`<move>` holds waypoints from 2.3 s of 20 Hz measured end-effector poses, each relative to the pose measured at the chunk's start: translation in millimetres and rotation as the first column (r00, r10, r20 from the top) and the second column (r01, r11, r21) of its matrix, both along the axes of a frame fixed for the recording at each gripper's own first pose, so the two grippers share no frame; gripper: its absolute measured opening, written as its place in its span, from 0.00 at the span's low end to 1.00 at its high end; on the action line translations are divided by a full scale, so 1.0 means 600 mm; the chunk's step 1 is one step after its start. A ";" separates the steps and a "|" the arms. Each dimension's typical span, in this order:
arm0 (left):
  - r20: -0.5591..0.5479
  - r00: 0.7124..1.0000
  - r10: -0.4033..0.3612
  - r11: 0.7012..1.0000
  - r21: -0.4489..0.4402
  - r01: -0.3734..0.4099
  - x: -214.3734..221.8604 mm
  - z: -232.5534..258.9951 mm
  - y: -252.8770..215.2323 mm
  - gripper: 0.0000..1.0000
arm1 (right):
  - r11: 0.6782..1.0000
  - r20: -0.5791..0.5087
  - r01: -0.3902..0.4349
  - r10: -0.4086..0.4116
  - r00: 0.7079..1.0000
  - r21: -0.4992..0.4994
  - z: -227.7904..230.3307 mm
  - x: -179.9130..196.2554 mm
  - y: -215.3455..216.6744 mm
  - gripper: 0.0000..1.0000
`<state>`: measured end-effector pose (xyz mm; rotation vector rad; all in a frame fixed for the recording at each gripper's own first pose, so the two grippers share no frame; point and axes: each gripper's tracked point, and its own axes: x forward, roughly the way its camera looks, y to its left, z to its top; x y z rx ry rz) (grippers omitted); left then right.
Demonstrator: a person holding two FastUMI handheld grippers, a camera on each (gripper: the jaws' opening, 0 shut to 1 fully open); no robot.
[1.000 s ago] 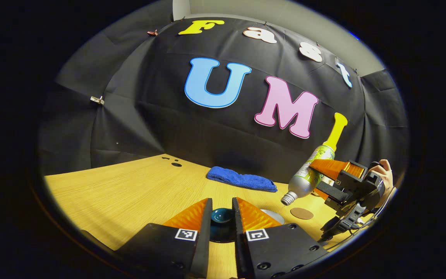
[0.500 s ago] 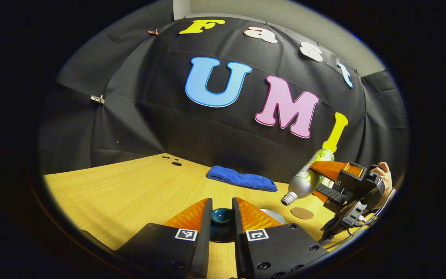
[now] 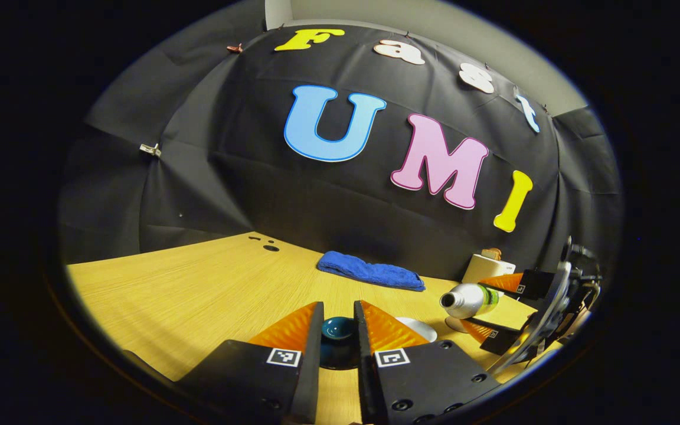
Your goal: Open the teacup lid with one hand, grasp the water bottle and pour water into the teacup with the other hand; after pouring, place the water bottle on the coaster and then close the teacup lid.
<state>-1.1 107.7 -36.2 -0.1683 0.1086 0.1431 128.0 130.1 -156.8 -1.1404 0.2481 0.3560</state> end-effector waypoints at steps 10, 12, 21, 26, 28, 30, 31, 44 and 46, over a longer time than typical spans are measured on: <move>-0.006 1.000 0.000 1.000 -0.001 0.000 0.001 -0.004 -0.002 0.31 | 0.627 -0.278 0.314 -0.158 0.948 0.713 0.056 0.056 -0.048 0.78; -0.010 1.000 -0.004 1.000 -0.001 0.004 0.002 -0.007 -0.006 0.31 | 0.537 -0.315 0.356 -0.170 0.934 0.765 0.061 0.070 -0.072 0.78; -0.016 1.000 -0.005 1.000 -0.001 0.005 0.002 -0.010 -0.006 0.31 | 0.370 -0.396 0.451 -0.219 0.892 0.812 0.006 0.096 -0.140 0.78; -0.018 1.000 -0.006 1.000 -0.005 0.006 0.003 -0.013 -0.007 0.31 | 0.346 -0.415 0.475 -0.237 0.879 0.809 -0.007 0.097 -0.154 0.78; -0.019 1.000 -0.005 1.000 -0.005 0.005 0.002 -0.013 -0.008 0.31 | 0.345 -0.422 0.481 -0.236 0.876 0.806 -0.013 0.096 -0.153 0.78; -0.018 1.000 -0.006 1.000 -0.004 0.006 0.001 -0.012 -0.008 0.31 | 0.342 -0.430 0.488 -0.233 0.872 0.803 -0.015 0.094 -0.150 0.78; -0.017 1.000 -0.006 1.000 -0.003 0.006 0.001 -0.011 -0.008 0.31 | 0.340 -0.427 0.486 -0.236 0.873 0.805 -0.015 0.094 -0.151 0.78; -0.033 0.998 -0.047 0.999 0.013 0.048 0.006 -0.023 -0.058 0.31 | 0.292 -0.456 0.515 -0.247 0.855 0.806 -0.025 0.065 -0.166 0.95; -0.031 0.997 -0.068 0.998 0.012 0.069 0.006 -0.022 -0.082 0.31 | 0.294 -0.419 0.491 -0.275 0.865 0.820 -0.006 0.046 -0.183 0.95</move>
